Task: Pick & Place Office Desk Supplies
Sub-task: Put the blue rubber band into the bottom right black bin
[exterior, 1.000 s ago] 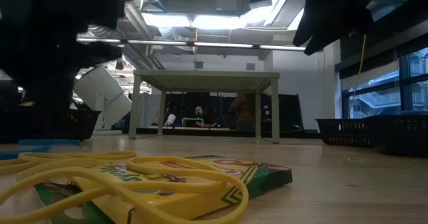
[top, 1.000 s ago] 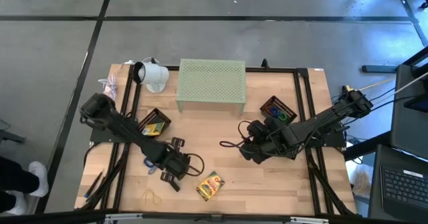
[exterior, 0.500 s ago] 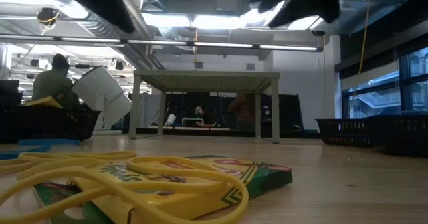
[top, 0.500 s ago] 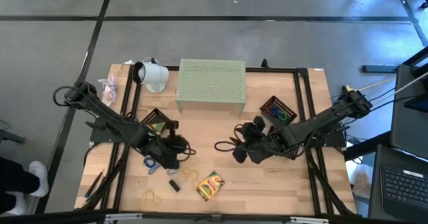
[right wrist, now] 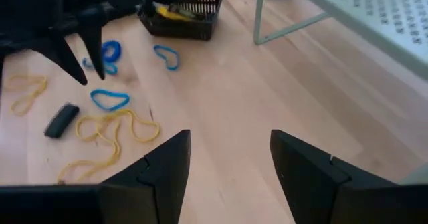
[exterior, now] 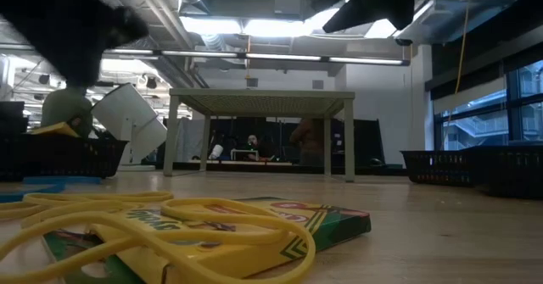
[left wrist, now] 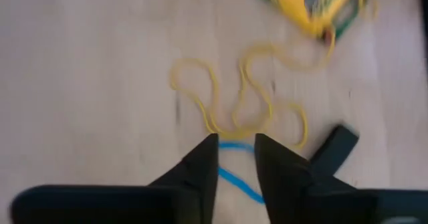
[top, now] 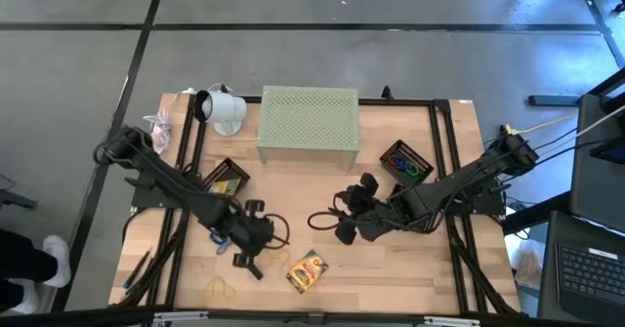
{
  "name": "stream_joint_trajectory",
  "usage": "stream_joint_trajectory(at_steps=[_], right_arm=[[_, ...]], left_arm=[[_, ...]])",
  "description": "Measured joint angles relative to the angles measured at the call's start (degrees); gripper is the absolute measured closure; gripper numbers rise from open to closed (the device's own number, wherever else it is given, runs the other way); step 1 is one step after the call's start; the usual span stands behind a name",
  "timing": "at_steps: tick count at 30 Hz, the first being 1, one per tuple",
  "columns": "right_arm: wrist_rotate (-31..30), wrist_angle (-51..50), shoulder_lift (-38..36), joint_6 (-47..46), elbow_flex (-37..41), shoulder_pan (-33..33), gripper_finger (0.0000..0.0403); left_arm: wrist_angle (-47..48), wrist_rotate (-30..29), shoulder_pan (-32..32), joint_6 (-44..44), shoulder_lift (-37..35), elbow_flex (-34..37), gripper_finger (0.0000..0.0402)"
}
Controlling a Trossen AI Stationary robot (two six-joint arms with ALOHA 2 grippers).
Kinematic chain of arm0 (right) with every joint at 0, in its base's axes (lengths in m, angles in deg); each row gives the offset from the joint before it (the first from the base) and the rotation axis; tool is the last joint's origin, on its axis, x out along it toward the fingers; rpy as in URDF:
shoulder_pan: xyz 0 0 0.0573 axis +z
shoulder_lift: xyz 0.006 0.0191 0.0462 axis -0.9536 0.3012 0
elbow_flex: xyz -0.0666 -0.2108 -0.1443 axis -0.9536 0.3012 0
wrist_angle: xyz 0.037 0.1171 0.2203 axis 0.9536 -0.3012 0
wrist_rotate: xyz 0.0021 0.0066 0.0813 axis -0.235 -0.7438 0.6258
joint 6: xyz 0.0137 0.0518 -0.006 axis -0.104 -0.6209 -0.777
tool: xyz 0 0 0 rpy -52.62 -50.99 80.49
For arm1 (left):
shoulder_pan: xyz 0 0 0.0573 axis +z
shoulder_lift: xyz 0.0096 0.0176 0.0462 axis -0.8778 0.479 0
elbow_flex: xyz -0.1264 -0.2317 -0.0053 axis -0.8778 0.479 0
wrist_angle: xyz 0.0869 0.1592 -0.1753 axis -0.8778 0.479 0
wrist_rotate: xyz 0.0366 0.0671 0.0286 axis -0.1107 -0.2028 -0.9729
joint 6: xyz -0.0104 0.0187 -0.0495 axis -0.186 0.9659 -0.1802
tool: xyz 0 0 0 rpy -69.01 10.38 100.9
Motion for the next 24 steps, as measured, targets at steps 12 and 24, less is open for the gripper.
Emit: stream_joint_trajectory(at_steps=[12,24], right_arm=[[1.95,0.10,0.02,-0.01,0.02,0.00,0.0195],[1.67,0.07,0.02,-0.01,0.02,0.00,0.0194]], left_arm=[[-0.13,1.65,-0.81,16.29,12.45,0.02,0.0247],[-0.20,2.57,1.18,22.44,14.61,0.00,0.0270]])
